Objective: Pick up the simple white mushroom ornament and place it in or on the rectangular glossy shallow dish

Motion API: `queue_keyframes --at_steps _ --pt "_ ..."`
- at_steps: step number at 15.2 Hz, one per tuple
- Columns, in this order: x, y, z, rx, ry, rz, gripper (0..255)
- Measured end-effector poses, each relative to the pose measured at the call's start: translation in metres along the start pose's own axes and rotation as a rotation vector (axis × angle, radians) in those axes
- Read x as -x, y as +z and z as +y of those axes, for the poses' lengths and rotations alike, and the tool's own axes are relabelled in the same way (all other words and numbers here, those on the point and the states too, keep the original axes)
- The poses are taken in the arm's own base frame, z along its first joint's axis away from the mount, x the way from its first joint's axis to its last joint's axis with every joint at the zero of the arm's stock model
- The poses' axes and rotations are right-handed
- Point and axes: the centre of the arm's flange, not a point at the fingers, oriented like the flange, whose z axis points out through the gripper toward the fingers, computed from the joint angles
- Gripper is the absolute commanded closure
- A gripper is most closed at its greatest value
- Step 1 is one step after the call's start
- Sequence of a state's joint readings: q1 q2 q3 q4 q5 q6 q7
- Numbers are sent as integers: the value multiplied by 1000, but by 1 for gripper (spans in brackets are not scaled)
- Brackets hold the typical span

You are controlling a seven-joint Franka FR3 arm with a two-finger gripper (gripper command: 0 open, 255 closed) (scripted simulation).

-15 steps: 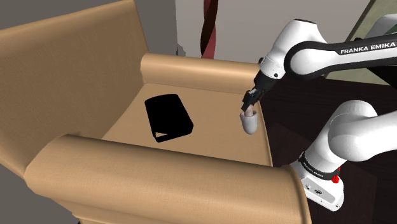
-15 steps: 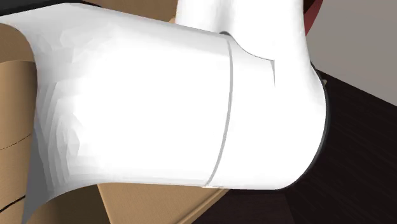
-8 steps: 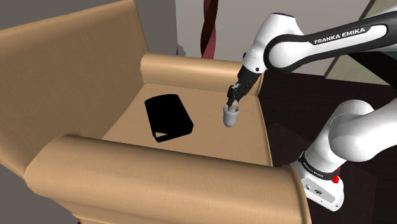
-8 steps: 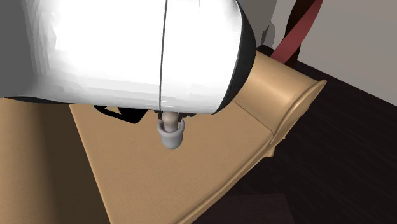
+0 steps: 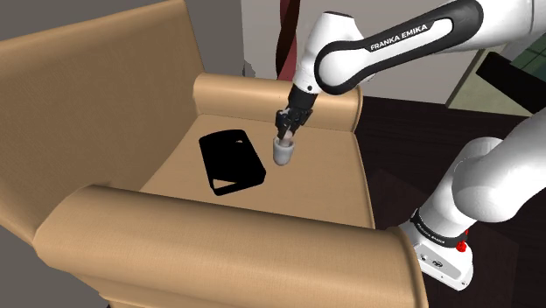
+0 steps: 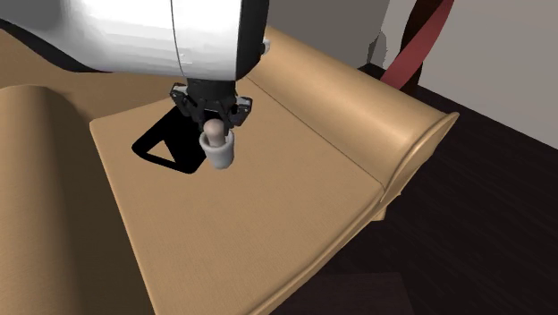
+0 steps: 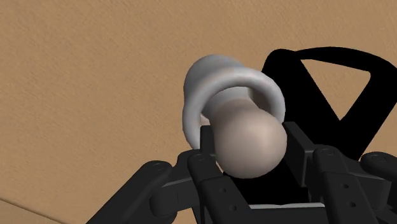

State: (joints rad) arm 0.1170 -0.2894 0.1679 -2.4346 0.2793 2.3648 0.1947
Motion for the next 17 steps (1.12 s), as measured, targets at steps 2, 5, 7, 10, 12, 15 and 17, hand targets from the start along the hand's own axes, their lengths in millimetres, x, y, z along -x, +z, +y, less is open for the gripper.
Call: queue_keyframes --at_steps 2,5,7,10,12,15,17 --pt "-20 7 -12 0 0 -1 255" --pt "-50 14 -38 0 1 0 255" --pt "-71 20 -51 0 1 1 255" --pt "-103 30 -74 -1 1 2 255" --pt "-123 37 -90 -1 0 0 255" --pt "-156 49 -110 -1 0 -1 255" --pt "-174 53 -128 -1 0 -1 255"
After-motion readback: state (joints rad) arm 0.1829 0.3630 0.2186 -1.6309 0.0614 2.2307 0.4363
